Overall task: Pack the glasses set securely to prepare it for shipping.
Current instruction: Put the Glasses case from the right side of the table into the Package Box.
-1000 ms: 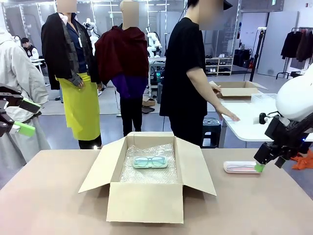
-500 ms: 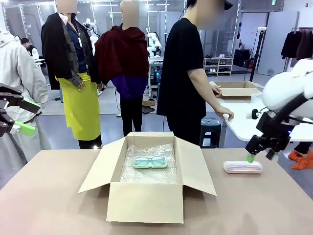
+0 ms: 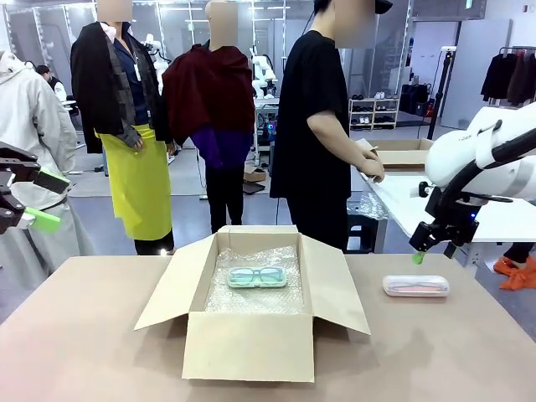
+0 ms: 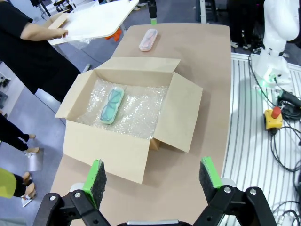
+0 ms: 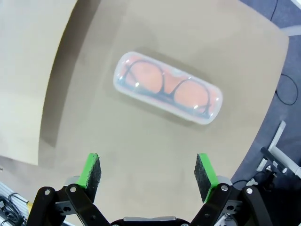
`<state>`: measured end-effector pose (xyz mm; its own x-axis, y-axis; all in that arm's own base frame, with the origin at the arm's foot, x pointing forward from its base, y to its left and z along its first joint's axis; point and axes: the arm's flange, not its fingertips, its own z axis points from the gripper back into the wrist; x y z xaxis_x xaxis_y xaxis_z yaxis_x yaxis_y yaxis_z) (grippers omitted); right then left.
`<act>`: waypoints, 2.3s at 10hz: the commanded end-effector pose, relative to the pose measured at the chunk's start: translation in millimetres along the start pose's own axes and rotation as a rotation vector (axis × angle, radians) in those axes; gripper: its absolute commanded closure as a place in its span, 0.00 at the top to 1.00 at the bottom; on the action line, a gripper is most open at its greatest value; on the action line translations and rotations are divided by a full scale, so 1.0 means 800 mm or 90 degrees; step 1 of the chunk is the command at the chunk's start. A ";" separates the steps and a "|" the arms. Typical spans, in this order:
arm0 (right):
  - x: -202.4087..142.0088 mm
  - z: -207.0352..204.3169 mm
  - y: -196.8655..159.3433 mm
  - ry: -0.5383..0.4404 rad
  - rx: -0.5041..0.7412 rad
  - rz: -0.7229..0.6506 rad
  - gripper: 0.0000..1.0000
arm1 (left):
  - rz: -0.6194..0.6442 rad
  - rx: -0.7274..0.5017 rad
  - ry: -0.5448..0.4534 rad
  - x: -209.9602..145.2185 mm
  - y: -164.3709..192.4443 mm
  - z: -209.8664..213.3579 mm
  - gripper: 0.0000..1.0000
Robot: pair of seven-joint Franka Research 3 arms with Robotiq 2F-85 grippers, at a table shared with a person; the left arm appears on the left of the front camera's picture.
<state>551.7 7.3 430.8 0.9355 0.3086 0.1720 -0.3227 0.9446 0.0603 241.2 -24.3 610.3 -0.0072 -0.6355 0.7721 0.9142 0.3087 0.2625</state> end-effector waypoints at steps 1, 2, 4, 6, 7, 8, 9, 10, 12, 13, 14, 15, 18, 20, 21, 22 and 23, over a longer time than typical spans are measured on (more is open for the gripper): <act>0.019 0.000 -0.005 0.006 -0.017 0.010 1.00 | -0.010 -0.004 -0.013 0.002 0.002 0.001 1.00; 0.023 0.001 -0.009 0.029 -0.003 0.062 1.00 | -0.010 -0.004 -0.013 0.002 0.002 0.001 1.00; 0.033 0.012 -0.024 0.039 0.015 0.212 1.00 | -0.010 -0.004 -0.013 0.002 0.002 0.001 1.00; 0.046 0.011 -0.024 0.073 0.019 0.420 1.00 | -0.010 -0.004 -0.013 0.002 0.002 0.001 1.00; 0.054 0.007 -0.024 0.070 0.036 0.493 1.00 | -0.010 -0.004 -0.013 0.002 0.002 0.001 1.00; 0.055 0.002 -0.021 0.064 0.042 0.560 1.00 | -0.010 -0.004 -0.013 0.002 0.002 0.001 1.00; 0.057 -0.008 -0.020 0.068 0.049 0.610 1.00 | -0.010 -0.004 -0.013 0.002 0.002 0.001 1.00; 0.059 -0.025 -0.016 0.081 0.043 0.659 1.00 | -0.010 -0.004 -0.013 0.002 0.002 0.001 1.00; 0.058 -0.044 -0.007 0.109 0.039 0.741 1.00 | -0.010 -0.004 -0.013 0.002 0.002 0.001 1.00; 0.059 -0.054 -0.004 0.108 0.047 0.750 1.00 | -0.010 -0.004 -0.013 0.002 0.002 0.001 1.00; 0.054 -0.065 -0.003 0.114 0.053 0.770 1.00 | -0.010 -0.004 -0.013 0.002 0.002 0.001 1.00; 0.052 -0.073 -0.003 0.119 0.042 0.772 1.00 | -0.010 -0.004 -0.013 0.002 0.002 0.001 1.00; 0.057 -0.074 0.000 0.122 0.057 0.752 1.00 | -0.010 -0.004 -0.013 0.002 0.002 0.001 1.00; 0.057 -0.074 0.000 0.122 0.057 0.752 1.00 | -0.010 -0.004 -0.013 0.002 0.002 0.001 1.00; 0.058 -0.075 -0.003 0.109 0.049 0.744 1.00 | -0.010 -0.004 -0.013 0.002 0.002 0.001 1.00; 0.059 -0.088 -0.003 0.095 0.040 0.771 1.00 | -0.010 -0.004 -0.013 0.002 0.002 0.001 1.00; 0.060 -0.098 -0.006 0.091 0.031 0.779 1.00 | -0.010 -0.004 -0.013 0.002 0.002 0.001 1.00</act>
<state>608.1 27.7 373.2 0.0566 0.9979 0.0306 -0.9984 0.0566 0.0021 241.2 -24.4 610.3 -0.0069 -0.6346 0.7728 0.9144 0.3087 0.2617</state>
